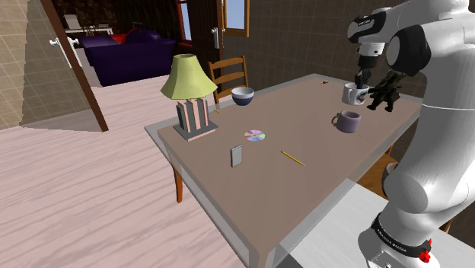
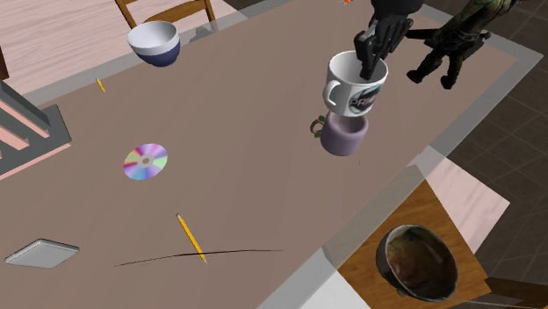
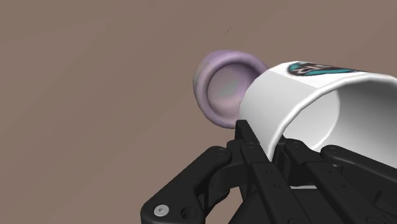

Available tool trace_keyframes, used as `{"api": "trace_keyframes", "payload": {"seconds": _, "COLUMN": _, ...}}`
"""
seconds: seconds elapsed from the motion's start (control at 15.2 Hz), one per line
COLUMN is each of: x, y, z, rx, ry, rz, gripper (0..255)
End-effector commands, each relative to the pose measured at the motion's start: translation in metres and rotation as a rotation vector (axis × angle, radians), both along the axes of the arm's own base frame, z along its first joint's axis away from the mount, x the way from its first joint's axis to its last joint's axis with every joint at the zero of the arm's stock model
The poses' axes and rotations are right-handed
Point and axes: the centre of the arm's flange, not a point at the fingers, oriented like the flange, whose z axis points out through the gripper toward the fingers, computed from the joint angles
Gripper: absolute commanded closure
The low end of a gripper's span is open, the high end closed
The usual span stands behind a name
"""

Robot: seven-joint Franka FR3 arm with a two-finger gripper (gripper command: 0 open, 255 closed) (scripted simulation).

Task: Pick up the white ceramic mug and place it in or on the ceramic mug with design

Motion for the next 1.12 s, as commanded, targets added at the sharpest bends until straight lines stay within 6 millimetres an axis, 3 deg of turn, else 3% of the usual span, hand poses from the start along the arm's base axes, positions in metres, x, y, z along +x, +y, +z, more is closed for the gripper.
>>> {"api": "trace_keyframes", "payload": {"seconds": 0.0, "x": -0.002, "y": 0.000, "z": -0.010, "rx": 0.000, "ry": 0.000, "rz": 0.001, "gripper": 255}}
{"api": "trace_keyframes", "payload": {"seconds": 0.79, "x": -0.002, "y": 0.000, "z": -0.072, "rx": 0.000, "ry": 0.000, "rz": 0.001, "gripper": 255}}
{"api": "trace_keyframes", "payload": {"seconds": 1.06, "x": -0.002, "y": 0.000, "z": -0.072, "rx": 0.000, "ry": 0.000, "rz": 0.001, "gripper": 255}}
